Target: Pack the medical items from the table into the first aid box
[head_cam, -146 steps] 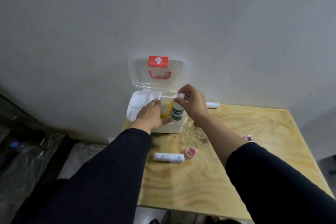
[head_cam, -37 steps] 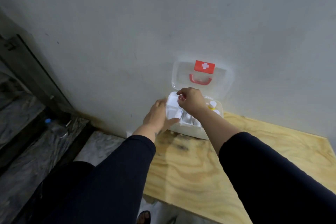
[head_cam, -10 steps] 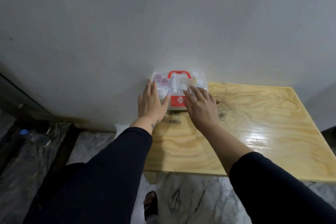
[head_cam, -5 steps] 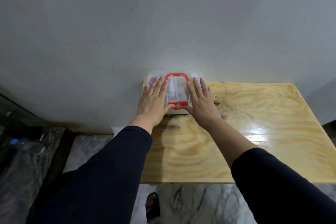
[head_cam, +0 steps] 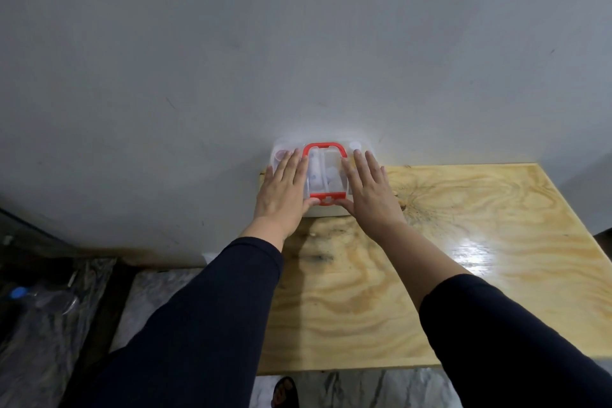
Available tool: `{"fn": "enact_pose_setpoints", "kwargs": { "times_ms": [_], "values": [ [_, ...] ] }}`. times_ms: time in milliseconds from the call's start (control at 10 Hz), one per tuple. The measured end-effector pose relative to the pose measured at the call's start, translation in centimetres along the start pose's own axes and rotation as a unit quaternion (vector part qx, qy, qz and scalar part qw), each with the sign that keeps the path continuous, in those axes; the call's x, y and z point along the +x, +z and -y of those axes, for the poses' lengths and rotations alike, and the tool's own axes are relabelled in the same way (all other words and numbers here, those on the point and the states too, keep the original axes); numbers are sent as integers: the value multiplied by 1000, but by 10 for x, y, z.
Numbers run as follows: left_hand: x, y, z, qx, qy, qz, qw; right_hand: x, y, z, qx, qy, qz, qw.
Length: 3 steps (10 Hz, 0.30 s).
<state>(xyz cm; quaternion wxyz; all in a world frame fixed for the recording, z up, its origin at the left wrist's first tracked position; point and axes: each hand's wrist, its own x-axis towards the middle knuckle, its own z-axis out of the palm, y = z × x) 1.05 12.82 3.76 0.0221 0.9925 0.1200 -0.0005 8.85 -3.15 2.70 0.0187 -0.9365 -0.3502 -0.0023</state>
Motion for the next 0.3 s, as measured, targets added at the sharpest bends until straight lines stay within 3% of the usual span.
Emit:
{"fn": "enact_pose_setpoints", "kwargs": {
  "times_ms": [200,300],
  "values": [
    [6,-3,5,-11,10,15,1000,1,-6,2,-3,11,27,1000],
    [2,-15,16,-25,13,0,1000,-1,-31,2,51,4,29,998]
  ]
}}
